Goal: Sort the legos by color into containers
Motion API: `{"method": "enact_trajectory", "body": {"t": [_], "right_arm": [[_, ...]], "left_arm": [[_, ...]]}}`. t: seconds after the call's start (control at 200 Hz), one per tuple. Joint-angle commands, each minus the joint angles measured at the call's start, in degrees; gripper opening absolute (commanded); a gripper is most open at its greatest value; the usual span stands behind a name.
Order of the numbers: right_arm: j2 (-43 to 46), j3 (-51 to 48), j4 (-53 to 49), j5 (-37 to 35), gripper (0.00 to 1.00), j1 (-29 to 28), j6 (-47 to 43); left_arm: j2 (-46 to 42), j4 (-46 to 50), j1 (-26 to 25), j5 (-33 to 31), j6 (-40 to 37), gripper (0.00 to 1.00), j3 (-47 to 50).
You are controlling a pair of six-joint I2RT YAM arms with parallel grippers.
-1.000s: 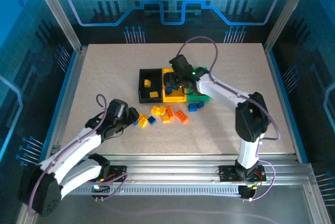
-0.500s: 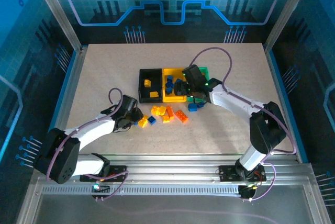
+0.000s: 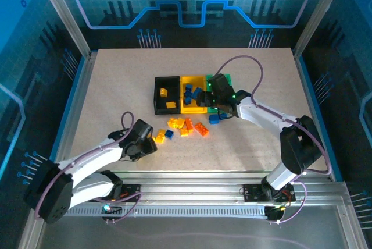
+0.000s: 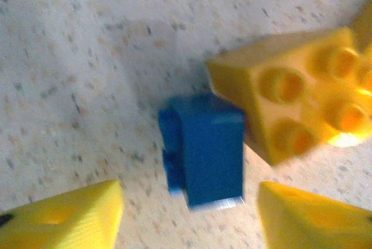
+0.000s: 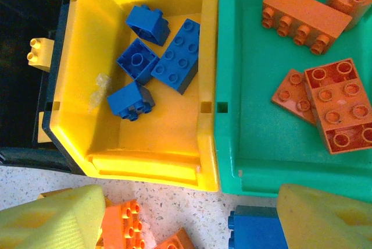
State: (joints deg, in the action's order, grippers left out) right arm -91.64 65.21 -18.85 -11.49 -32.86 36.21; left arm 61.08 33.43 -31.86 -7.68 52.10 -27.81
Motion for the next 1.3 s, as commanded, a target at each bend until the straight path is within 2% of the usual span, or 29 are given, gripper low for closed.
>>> {"method": "enact_trajectory", "body": {"t": [0.0, 0.16, 0.25, 0.42, 0.575, 0.74, 0.981, 1.291], "right_arm": [[2.2, -0.9, 1.4, 0.2, 0.79, 1.0, 0.9], [2.5, -1.4, 1.4, 0.4, 0.79, 1.2, 1.0], [2.5, -1.4, 1.3, 0.4, 0.79, 1.2, 1.0], [3.4, -2.0, 0.7, -0.1, 0.79, 1.3, 0.7], [4.6, -2.8, 0.8, 0.1, 0.79, 1.7, 0.7], [5.0, -3.1, 0.9, 0.1, 0.79, 2.2, 0.6], [5.0, -3.0, 0.7, 0.1, 0.8, 2.7, 0.9], [6.4, -3.9, 0.7, 0.0, 0.8, 3.5, 1.1]], "left_arm": [[-4.2, 6.5, -1.5, -1.7, 0.0, 0.73, -3.7], [-3.0, 4.1, 0.4, -5.8, -2.8, 0.83, -6.1], [1.6, 0.0, 3.0, -5.9, -5.7, 0.83, -7.7], [10.1, -4.2, 3.1, -8.2, -10.1, 0.8, -11.8], [14.6, -5.6, 3.2, -8.4, -11.1, 0.63, -11.9], [15.7, -7.2, 2.7, -6.9, -10.3, 0.56, -10.1], [15.5, -6.6, 2.5, -7.1, -10.3, 0.35, -10.3], [10.7, -2.0, 2.7, -8.3, -10.3, 0.26, -17.9]]}}
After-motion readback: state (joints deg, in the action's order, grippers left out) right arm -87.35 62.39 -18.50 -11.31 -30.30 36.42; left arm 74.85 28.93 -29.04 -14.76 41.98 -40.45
